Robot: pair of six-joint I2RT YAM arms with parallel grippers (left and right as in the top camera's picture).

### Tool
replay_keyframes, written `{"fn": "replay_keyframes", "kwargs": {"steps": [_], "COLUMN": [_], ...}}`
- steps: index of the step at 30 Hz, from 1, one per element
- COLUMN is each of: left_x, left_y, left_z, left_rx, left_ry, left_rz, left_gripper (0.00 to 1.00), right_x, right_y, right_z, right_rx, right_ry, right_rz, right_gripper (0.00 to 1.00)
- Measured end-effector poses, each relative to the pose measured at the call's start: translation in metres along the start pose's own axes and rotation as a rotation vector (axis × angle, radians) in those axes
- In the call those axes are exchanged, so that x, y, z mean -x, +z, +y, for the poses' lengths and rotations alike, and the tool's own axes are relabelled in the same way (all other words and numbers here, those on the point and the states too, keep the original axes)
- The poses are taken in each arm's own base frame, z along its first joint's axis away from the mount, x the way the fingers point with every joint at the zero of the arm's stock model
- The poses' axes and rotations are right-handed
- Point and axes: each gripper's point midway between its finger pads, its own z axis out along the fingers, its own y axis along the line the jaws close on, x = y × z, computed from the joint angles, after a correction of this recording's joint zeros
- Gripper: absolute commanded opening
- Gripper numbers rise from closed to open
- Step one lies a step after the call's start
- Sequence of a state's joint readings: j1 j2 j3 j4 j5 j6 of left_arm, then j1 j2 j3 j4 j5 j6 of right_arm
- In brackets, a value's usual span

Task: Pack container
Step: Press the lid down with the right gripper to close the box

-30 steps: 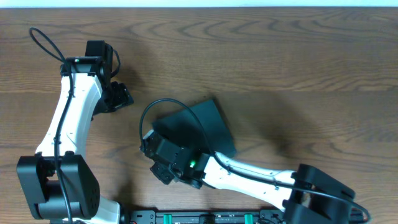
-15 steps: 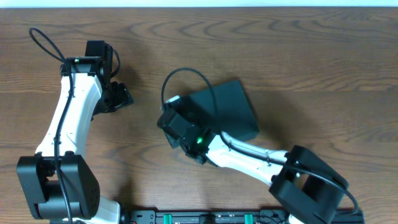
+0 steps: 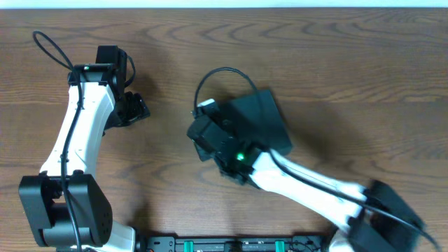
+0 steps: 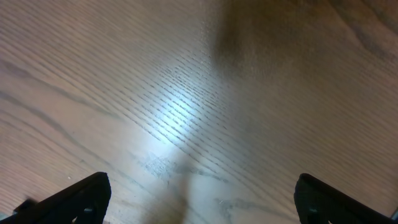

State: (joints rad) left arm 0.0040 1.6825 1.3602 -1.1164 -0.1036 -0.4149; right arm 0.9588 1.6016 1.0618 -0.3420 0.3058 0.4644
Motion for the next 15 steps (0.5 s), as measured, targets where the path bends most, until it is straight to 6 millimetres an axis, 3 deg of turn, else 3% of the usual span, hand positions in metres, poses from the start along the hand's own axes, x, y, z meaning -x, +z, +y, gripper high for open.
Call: {"fn": "replay_keyframes", "kwargs": {"steps": [3, 5, 11, 15], "left_x": [0.000, 0.000, 0.000, 0.000], "left_y": [0.000, 0.000, 0.000, 0.000], "left_z": [0.000, 0.000, 0.000, 0.000], "left_rx": [0.000, 0.000, 0.000, 0.001], "left_ry": [0.000, 0.000, 0.000, 0.000], "left_rz": [0.000, 0.000, 0.000, 0.000], "left_gripper": [0.95, 0.95, 0.95, 0.95], "right_x": [-0.002, -0.018, -0.077, -0.106], "right_y": [-0.036, -0.050, -0.049, -0.044], "right_z": [-0.016, -0.032, -0.056, -0.069], "right_rx": [-0.032, -0.079, -0.161, -0.201], "right_ry": [-0.010, -0.034, -0.047, -0.023], "right_rz": [0.027, 0.098, 0.299, 0.359], "right_gripper": [0.02, 0.01, 0.02, 0.01]}}
